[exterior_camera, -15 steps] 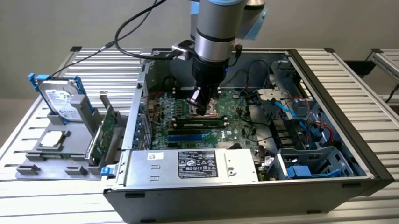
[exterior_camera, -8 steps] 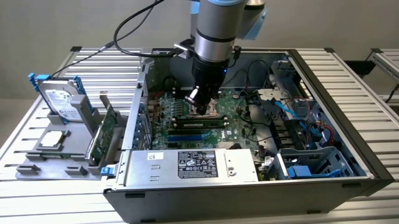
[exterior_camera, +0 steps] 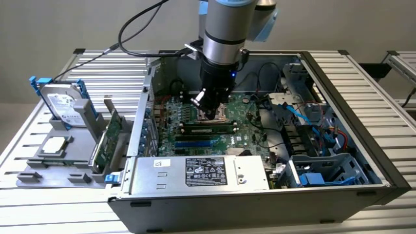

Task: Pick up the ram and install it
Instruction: 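Press down the ram until it locks into place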

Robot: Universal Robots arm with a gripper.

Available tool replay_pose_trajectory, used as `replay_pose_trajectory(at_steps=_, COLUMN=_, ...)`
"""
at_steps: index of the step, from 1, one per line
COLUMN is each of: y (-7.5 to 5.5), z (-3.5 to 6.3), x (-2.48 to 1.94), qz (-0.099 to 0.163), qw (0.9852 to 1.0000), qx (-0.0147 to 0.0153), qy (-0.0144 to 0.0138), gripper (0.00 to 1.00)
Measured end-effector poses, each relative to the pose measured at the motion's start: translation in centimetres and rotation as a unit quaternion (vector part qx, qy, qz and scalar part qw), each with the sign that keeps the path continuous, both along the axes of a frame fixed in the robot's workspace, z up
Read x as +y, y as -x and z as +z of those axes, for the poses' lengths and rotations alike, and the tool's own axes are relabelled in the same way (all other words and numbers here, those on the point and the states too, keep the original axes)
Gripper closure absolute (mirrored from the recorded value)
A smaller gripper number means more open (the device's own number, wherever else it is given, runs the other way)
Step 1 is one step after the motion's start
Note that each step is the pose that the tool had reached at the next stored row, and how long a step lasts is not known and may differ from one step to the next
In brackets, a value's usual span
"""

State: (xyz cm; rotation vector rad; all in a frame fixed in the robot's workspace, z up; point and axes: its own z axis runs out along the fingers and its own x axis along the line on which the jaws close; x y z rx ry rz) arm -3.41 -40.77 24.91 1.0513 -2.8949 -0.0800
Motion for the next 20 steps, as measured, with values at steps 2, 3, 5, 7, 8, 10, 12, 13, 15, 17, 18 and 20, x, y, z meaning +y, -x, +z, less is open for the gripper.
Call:
replay_pose_trajectory(at_steps=2, y=0.0, z=0.0, x=0.0, qz=-0.015, qw=0.9999, qx=0.0, qy=0.0, gripper=0.89)
replay_pose_trajectory(at_steps=3, y=0.0, z=0.0, x=0.0, qz=-0.023, qw=0.9997, qx=0.0, qy=0.0, gripper=0.89)
replay_pose_trajectory(at_steps=5, y=0.0, z=0.0, x=0.0, qz=-0.038, qw=0.9993, qx=0.0, qy=0.0, gripper=0.89)
replay_pose_trajectory(at_steps=7, y=0.0, z=0.0, x=0.0, qz=-0.053, qw=0.9986, qx=0.0, qy=0.0, gripper=0.89)
replay_pose_trajectory(at_steps=8, y=0.0, z=0.0, x=0.0, qz=-0.062, qw=0.9981, qx=0.0, qy=0.0, gripper=0.89)
replay_pose_trajectory(at_steps=10, y=0.0, z=0.0, x=0.0, qz=-0.077, qw=0.9971, qx=0.0, qy=0.0, gripper=0.89)
replay_pose_trajectory(at_steps=12, y=0.0, z=0.02, x=-0.01, qz=-0.091, qw=0.9958, qx=0.0, qy=0.0, gripper=0.89)
replay_pose_trajectory(at_steps=13, y=0.0, z=0.04, x=0.0, qz=-0.098, qw=0.9951, qx=0.0, qy=-0.0001, gripper=0.89)
replay_pose_trajectory(at_steps=15, y=0.0, z=0.1, x=0.0, qz=-0.113, qw=0.9936, qx=0.0, qy=0.0, gripper=0.89)
replay_pose_trajectory(at_steps=17, y=0.0, z=0.18, x=0.0, qz=-0.127, qw=0.9918, qx=0.0, qy=0.0, gripper=0.89)
replay_pose_trajectory(at_steps=18, y=0.0, z=0.22, x=0.0, qz=-0.134, qw=0.9909, qx=0.0, qy=0.0, gripper=0.89)
replay_pose_trajectory(at_steps=20, y=0.0, z=0.39, x=0.0, qz=-0.149, qw=0.9889, qx=0.0, qy=0.0, gripper=0.89)
